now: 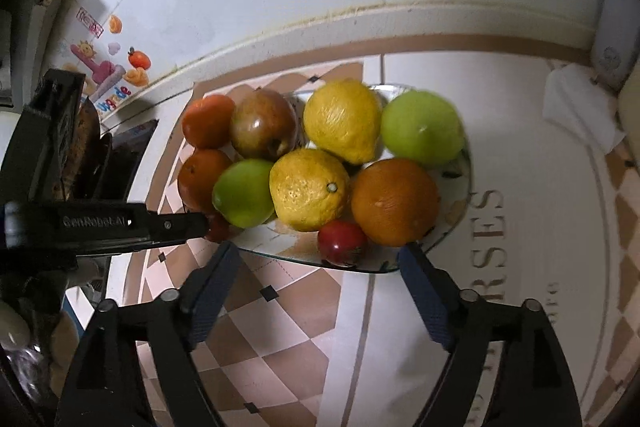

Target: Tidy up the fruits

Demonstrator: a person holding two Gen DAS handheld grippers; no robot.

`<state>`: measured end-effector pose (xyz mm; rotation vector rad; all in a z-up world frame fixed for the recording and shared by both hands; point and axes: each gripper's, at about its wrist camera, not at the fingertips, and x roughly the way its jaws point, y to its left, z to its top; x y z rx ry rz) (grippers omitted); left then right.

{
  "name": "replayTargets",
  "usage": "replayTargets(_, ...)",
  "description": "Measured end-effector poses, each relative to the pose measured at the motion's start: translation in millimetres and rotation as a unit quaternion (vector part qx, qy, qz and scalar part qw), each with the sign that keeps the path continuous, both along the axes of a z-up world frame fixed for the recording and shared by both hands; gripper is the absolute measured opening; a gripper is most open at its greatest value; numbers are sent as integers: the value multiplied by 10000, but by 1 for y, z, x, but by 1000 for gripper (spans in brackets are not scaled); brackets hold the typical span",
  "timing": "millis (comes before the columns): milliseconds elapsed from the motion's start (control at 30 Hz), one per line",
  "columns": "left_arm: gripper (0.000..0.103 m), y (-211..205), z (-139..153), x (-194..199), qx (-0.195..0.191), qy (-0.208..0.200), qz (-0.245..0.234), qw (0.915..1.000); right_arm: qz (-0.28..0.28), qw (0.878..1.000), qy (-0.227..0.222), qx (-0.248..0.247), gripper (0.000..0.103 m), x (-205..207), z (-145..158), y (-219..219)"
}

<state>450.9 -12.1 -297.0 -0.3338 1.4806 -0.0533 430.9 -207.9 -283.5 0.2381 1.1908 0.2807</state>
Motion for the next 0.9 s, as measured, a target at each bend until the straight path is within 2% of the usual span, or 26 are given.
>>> replayTargets(33,42,-2,6,-2,131,-96,-73,9998,-56,9999,13,-117,93,-1,5,-3)
replayTargets(67,59,-4,12,-4,266,-195,-130,9994,-104,9996,46,-250,97,-2,9,-4)
replayTargets(100,70,-4,18,-8,417,-293,-190,9985,-181,9989,86,-425,97,-2,12,-7)
replayTargets(133,89,-5,23,-12,594,-373,-244,9972,-238,9981,116,-552,97,-3,15,-9)
replayTargets(167,97,-5,26,-15,762,-437,-284,9957,-281,9973,148,-662,97,-3,18,-12)
replayTargets(267,97,-6,36,-27,1342,-621,-414,9881,-398,9949,88,-925,97,-6,30,-20)
replayTargets(333,97,-5,41,-36,1468,-670,-393,9861,-440,9943,70,-969,98,-8,37,-25)
replayTargets(500,98,-8,59,-53,1547,-849,-299,9839,-401,9944,47,-973,98,-20,54,-33)
replayTargets(600,98,-10,85,-73,1463,-1114,-211,9827,-335,9947,-51,-968,98,-35,72,-33)
replayTargets(800,98,-11,137,-121,1542,-1685,-25,9736,-254,9940,-449,-966,98,-86,120,-25)
replayTargets(900,98,-11,165,-156,1593,-2012,-83,9665,-286,9923,-691,-992,98,-118,146,-22)
